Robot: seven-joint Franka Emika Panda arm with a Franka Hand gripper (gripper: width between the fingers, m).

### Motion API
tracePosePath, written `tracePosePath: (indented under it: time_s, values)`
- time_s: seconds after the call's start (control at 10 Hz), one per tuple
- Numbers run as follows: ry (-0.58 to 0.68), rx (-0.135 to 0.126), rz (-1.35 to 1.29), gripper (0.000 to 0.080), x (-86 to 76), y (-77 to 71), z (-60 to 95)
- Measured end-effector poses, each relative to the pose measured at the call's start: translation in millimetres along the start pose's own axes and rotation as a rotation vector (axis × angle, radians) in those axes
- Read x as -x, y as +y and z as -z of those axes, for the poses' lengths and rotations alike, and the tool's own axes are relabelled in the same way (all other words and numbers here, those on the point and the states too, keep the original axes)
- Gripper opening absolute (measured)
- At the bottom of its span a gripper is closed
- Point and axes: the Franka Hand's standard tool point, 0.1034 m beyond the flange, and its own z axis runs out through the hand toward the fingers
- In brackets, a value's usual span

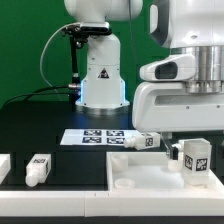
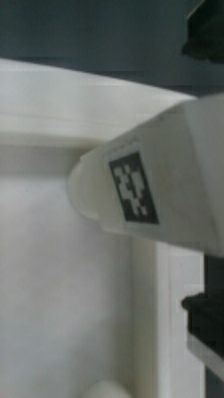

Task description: Assemble one leg

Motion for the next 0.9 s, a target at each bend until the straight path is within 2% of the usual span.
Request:
tracePosePath:
  time_s: [0.3,0.6,0.9]
  values:
    - [-0.001,0.001,-0.011,0.0282,0.2,0.6,-0.5]
    - [-0.001,0.003,-0.291,0.0284,0.4,2.3,-1.2]
    - [-0.009,0.022,-0.767,0.0284,1.3,5.6,-2.1]
